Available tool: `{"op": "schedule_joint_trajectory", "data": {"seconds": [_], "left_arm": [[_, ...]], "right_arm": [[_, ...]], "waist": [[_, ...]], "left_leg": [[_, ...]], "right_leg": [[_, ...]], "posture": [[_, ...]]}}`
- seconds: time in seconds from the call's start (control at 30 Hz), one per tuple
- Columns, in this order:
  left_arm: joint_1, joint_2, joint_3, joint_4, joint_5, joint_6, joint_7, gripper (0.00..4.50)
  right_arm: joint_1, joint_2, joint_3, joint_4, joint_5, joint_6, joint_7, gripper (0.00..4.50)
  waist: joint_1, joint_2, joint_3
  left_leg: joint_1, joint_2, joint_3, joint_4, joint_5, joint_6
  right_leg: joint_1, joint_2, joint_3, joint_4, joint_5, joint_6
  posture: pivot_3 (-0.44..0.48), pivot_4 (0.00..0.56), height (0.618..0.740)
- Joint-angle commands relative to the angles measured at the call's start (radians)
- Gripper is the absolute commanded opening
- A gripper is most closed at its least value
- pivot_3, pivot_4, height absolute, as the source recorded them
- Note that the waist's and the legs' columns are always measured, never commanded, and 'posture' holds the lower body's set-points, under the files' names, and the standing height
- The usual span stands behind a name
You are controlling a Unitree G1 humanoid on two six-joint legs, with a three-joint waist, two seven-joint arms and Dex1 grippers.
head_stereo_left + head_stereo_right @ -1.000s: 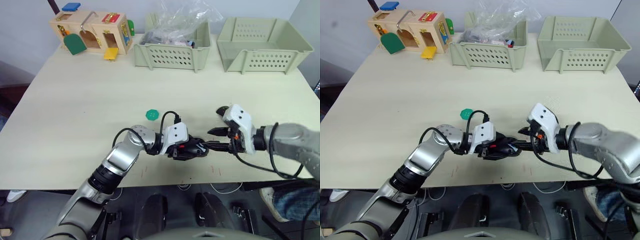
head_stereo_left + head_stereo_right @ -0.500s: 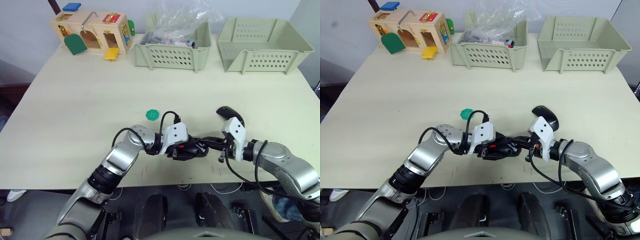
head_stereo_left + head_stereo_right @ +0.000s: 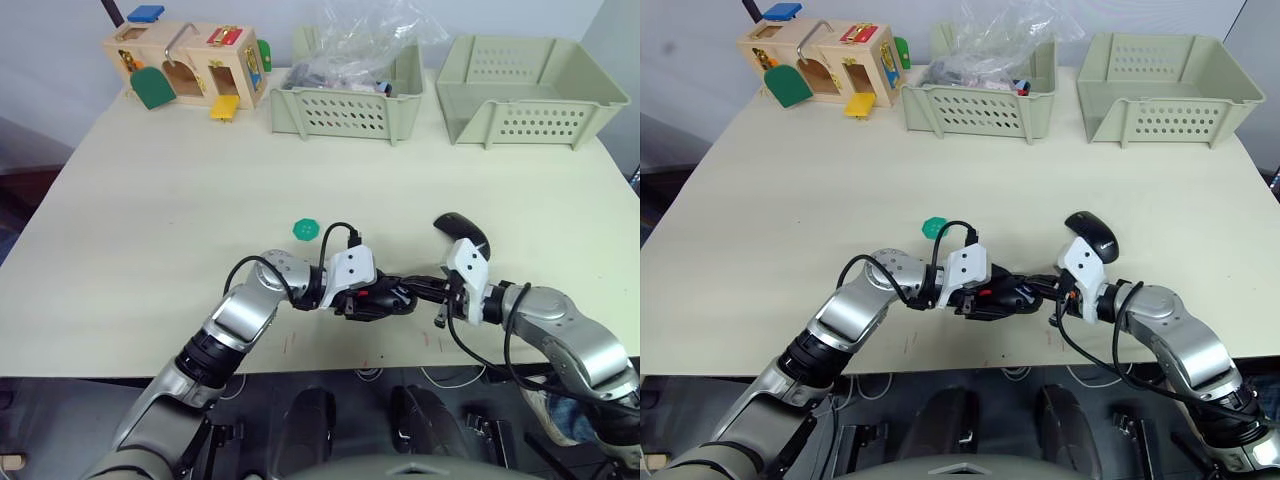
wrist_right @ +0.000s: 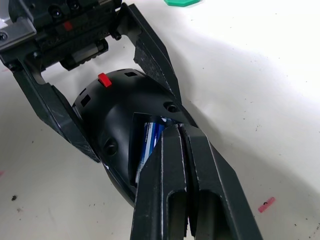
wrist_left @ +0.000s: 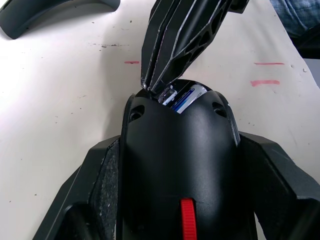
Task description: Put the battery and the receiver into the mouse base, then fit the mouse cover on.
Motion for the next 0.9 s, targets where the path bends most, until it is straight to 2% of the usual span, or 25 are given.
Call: {"op": "schedule_joint_trajectory", "data": {"seconds": [0.03,0.33,0.47,0.53,0.57,0.6,0.63,0.77,0.8,0.87,0.9], "left_arm": [[-0.006,0.003,-0.002,-0.021,0.006,-0.013,-0.002,2.87],[-0.006,-0.001,-0.003,-0.017,0.009,-0.014,-0.001,2.87],[-0.001,0.0,-0.002,-0.014,0.013,-0.02,0.001,2.87],[-0.001,-0.001,-0.002,-0.014,0.014,-0.018,0.002,2.87],[0.0,-0.001,-0.002,-0.014,0.013,-0.018,0.002,2.87],[0.0,-0.001,-0.002,-0.015,0.014,-0.018,0.003,2.87],[0.001,-0.001,-0.002,-0.015,0.014,-0.018,0.003,2.87],[-0.006,0.0,0.003,-0.002,0.013,-0.021,0.0,2.87],[-0.008,0.0,0.004,0.0,0.013,-0.022,-0.001,2.87],[-0.009,-0.001,0.006,0.004,0.011,-0.023,-0.002,2.87],[-0.009,-0.001,0.007,0.005,0.01,-0.023,-0.003,2.87]], "right_arm": [[0.025,-0.008,0.053,0.024,-0.068,-0.007,0.002,0.03],[0.035,-0.006,0.082,0.092,-0.134,-0.008,0.0,0.03],[0.049,-0.02,-0.109,-0.022,0.055,0.0,0.068,0.03],[0.074,-0.056,-0.17,-0.058,0.098,0.026,0.093,0.45],[0.095,-0.083,-0.196,-0.079,0.124,0.024,0.129,0.92],[0.13,-0.116,-0.239,-0.103,0.149,0.021,0.161,1.09],[0.153,-0.138,-0.269,-0.119,0.166,0.019,0.184,1.61],[0.3,-0.226,-0.429,-0.196,0.243,-0.02,0.31,3.03],[0.324,-0.236,-0.454,-0.205,0.253,-0.028,0.323,3.61],[0.399,-0.247,-0.534,-0.23,0.274,-0.038,0.352,4.44],[0.43,-0.248,-0.568,-0.241,0.282,-0.041,0.361,4.44]], "waist": [[0.0,0.0,0.0],[0.0,0.0,-0.001],[0.005,-0.001,-0.001],[0.007,0.0,-0.001],[0.007,0.0,-0.001],[0.006,0.0,-0.001],[0.007,0.001,-0.001],[0.009,0.002,-0.001],[0.008,0.002,-0.001],[0.005,0.002,-0.001],[0.006,0.002,-0.001]], "left_leg": [[0.0,0.0,0.0,0.0,0.0,0.0],[0.015,0.001,0.0,-0.003,0.0,0.0],[0.014,0.001,0.0,-0.003,0.0,0.0],[0.014,0.001,0.0,-0.003,0.0,0.0],[0.013,0.001,0.0,-0.003,0.0,0.0],[0.013,0.001,0.0,-0.003,0.0,0.0],[0.014,0.001,0.0,-0.003,0.0,0.0],[0.013,0.0,-0.001,-0.003,-0.001,0.001],[0.013,0.0,-0.001,-0.003,-0.001,0.001],[0.014,0.001,-0.001,-0.003,-0.001,0.001],[0.015,0.001,-0.001,-0.003,-0.001,0.001]], "right_leg": [[0.0,0.0,0.0,0.0,0.0,0.0],[0.014,0.001,-0.001,-0.005,-0.001,0.0],[0.014,0.001,-0.001,-0.005,0.0,0.0],[0.014,0.001,0.0,-0.005,0.0,0.0],[0.014,0.001,-0.001,-0.006,0.0,0.0],[0.014,0.001,-0.001,-0.006,0.0,0.0],[0.014,0.001,-0.001,-0.006,0.0,0.0],[0.015,0.001,-0.001,-0.007,0.0,0.0],[0.015,0.001,-0.001,-0.007,0.0,0.0],[0.016,0.001,-0.001,-0.008,0.0,0.0],[0.016,0.001,-0.001,-0.008,0.0,0.0]], "posture": [[0.0,0.15,0.74],[0.0,0.15,0.74],[0.0,0.15,0.74],[0.0,0.15,0.74],[0.0,0.15,0.74],[0.0,0.15,0.74],[0.0,0.15,0.74],[0.0,0.15,0.74],[0.0,0.15,0.74],[0.0,0.15,0.74],[0.0,0.15,0.74]]}}
